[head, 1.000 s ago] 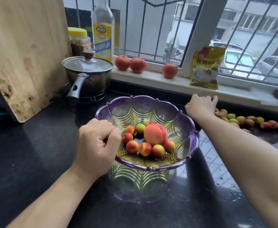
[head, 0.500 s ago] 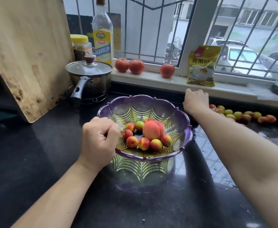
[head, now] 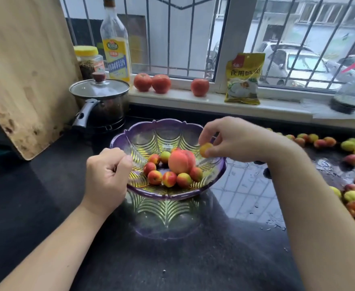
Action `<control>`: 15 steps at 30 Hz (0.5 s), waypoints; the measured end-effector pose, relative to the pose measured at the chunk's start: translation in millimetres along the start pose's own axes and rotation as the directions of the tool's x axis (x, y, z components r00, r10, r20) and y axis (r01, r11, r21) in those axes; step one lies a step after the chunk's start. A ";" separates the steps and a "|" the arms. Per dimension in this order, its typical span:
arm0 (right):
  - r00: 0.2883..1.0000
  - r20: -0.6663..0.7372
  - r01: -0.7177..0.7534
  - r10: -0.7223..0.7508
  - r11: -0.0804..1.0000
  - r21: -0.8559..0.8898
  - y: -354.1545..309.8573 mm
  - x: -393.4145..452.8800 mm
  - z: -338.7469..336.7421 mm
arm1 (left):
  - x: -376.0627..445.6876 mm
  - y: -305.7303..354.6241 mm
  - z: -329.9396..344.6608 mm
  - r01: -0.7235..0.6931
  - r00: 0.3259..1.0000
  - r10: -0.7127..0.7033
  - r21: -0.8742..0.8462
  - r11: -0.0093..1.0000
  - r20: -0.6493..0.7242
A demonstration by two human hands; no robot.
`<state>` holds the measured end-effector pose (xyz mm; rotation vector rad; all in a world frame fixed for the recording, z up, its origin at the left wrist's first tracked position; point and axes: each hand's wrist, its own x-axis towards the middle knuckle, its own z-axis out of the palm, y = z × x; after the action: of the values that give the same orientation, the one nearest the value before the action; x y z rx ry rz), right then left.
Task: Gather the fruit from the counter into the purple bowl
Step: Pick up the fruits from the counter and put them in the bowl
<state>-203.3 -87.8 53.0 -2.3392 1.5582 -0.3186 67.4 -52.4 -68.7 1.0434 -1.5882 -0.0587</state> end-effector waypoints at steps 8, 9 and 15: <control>0.997 0.072 0.038 -0.017 0.948 -0.315 4.3 16.8 36.8 | 1.1 0.7 0.9 -0.033 0.999 0.033 0.037 0.999 -0.001; 0.997 0.075 0.030 -0.009 0.958 -0.287 4.5 16.4 35.0 | 1.1 0.4 1.5 -0.034 0.999 0.035 0.043 0.998 -0.006; 0.942 -0.326 -0.019 0.080 0.982 0.187 35.0 22.3 1.9 | 2.8 -3.3 3.9 -0.046 0.998 0.049 0.099 0.994 -0.029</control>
<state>-224.1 -120.7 38.4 -2.1828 1.6503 -0.8456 66.3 -58.0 -69.6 1.0767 -1.5994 0.0687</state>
